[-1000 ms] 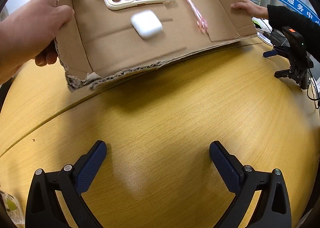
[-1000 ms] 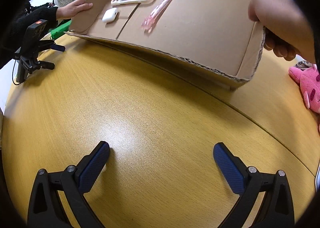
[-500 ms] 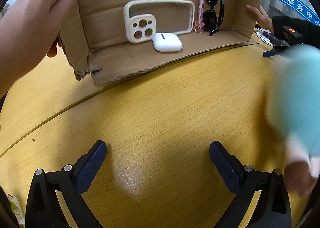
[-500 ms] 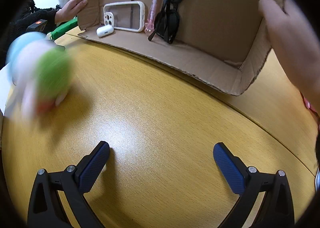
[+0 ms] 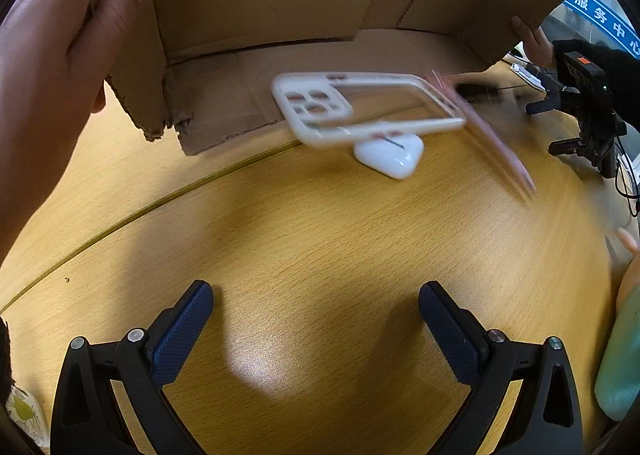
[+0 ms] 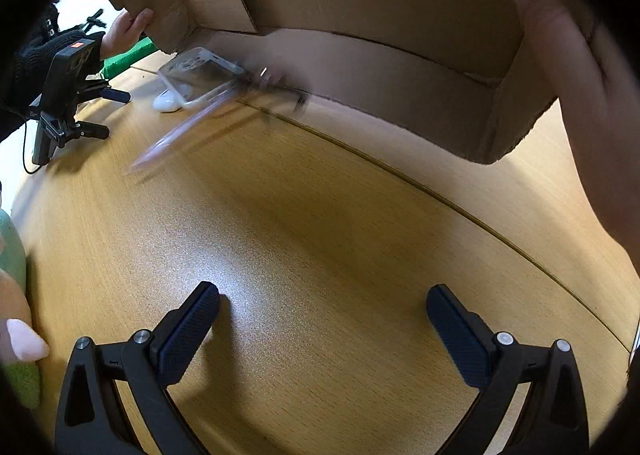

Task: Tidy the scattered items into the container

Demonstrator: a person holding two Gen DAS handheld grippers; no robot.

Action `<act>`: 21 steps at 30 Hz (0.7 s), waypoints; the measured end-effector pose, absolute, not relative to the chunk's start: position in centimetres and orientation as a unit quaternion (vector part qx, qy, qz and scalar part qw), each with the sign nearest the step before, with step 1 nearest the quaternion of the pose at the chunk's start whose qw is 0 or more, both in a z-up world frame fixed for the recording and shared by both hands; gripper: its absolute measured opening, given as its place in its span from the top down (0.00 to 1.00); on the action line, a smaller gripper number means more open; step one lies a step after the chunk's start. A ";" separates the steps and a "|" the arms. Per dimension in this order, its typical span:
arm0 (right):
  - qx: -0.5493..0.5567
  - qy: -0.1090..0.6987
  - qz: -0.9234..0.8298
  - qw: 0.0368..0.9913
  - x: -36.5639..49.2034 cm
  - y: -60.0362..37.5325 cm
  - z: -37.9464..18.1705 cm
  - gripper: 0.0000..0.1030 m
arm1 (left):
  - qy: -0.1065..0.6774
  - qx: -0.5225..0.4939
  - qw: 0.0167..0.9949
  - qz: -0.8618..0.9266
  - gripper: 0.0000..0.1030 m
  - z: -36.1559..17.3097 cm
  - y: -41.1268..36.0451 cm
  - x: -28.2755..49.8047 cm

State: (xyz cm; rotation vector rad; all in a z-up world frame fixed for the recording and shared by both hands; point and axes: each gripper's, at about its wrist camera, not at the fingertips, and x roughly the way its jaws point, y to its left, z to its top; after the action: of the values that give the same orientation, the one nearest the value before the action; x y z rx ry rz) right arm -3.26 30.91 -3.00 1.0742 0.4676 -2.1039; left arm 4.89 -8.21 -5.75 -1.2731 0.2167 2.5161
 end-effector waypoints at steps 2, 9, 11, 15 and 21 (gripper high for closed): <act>0.416 0.181 -0.816 0.359 -3.3 30.9 -3.0 0.00 | 0.076 -0.445 0.156 0.879 0.00 -5.7 -8.2 5.0; 0.416 0.181 -0.816 0.358 -3.3 31.3 -3.2 0.00 | 0.076 -0.445 0.155 0.879 0.00 -5.6 -8.2 5.2; 0.416 0.181 -0.816 0.358 -3.3 31.2 -3.2 0.00 | 0.076 -0.445 0.155 0.879 0.00 -5.6 -8.2 5.2; 0.416 0.181 -0.816 0.358 -3.2 31.4 -3.1 0.00 | 0.076 -0.445 0.155 0.879 0.00 -5.6 -8.2 5.2; 0.416 0.181 -0.816 0.358 -3.2 31.3 -3.2 0.00 | 0.076 -0.445 0.155 0.879 0.00 -5.7 -8.2 5.3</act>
State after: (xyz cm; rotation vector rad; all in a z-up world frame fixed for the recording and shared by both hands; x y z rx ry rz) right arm -3.22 31.31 -3.16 1.0737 0.4683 -2.1055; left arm 5.29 -8.24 -5.71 -1.2745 0.2182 2.5184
